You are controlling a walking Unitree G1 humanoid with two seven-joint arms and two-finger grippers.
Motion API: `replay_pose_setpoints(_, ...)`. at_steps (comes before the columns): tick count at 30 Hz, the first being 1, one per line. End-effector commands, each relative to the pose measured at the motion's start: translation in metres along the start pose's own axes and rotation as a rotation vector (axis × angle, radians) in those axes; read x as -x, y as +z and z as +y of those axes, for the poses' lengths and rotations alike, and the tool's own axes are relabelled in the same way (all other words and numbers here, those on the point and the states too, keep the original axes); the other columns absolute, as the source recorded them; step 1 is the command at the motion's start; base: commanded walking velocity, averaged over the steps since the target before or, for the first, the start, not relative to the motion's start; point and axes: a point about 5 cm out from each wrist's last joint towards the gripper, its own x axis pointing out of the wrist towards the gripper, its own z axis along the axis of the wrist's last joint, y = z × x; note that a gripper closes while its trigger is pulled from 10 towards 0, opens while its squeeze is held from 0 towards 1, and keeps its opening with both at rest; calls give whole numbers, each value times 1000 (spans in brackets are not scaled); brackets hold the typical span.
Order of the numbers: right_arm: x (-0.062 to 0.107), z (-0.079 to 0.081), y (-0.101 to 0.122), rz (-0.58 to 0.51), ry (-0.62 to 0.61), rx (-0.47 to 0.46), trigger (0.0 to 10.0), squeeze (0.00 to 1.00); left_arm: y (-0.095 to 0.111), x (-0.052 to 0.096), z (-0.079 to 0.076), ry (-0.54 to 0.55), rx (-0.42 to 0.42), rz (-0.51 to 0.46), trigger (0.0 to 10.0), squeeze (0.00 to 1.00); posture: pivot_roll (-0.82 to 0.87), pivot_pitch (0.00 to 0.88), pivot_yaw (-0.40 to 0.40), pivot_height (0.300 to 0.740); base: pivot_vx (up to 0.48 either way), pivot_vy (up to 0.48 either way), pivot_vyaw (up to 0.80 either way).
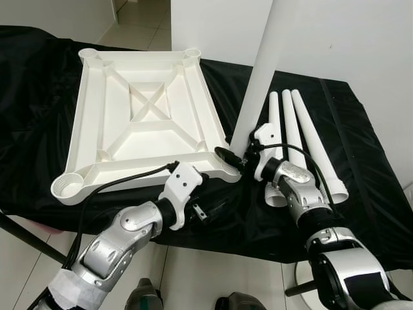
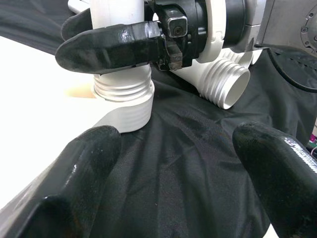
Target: Building children table
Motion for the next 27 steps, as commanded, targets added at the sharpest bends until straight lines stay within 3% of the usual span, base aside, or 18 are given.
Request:
replay_pose_setpoints(1,2,-3,-4,36,-1,5,0,0,0,0,-6,-64,-7,9,10000,0,85,12,-49,740,0,0,0)
replay_pose_setpoints(2,3,-4,-5,42,-11,7,4314,0,0,0,-6,-65,-4,10,10000,0,85,12,-49,740,0,0,0)
replay_pose_setpoints(3,3,-4,-5,42,-11,7,4314,0,0,0,-6,-65,-4,10,10000,0,85,12,-49,740,0,0,0)
replay_pose_setpoints(4,3,-5,-5,42,-20,4,10000,0,-1,0,-6,-65,-1,11,10000,0,83,15,-52,740,0,0,0)
replay_pose_setpoints(9,2,-6,-4,29,-67,20,10000,0,-1,1,-8,-66,2,7,10000,0,84,22,-59,740,0,0,0)
replay_pose_setpoints(14,1,-6,-2,8,-224,39,10000,0,-1,2,-9,-52,13,-6,10000,0,85,29,-65,740,0,0,0)
replay_pose_setpoints(15,1,-3,-1,-17,-327,31,10000,0,-1,2,-9,-41,2,-9,10000,0,79,33,-63,740,0,0,0)
replay_pose_setpoints(16,1,-3,-1,-17,-327,31,10000,0,-1,2,-9,-41,2,-9,10000,0,79,33,-63,740,0,0,0)
replay_pose_setpoints(23,0,19,-8,-49,-575,-74,10000,0,2,4,-7,-56,8,-42,10000,0,68,32,-58,740,0,0,0)
replay_pose_setpoints(27,-1,29,-12,-56,-642,-103,10000,0,2,3,-5,-48,10,-36,10000,0,67,29,-57,740,0,0,0)
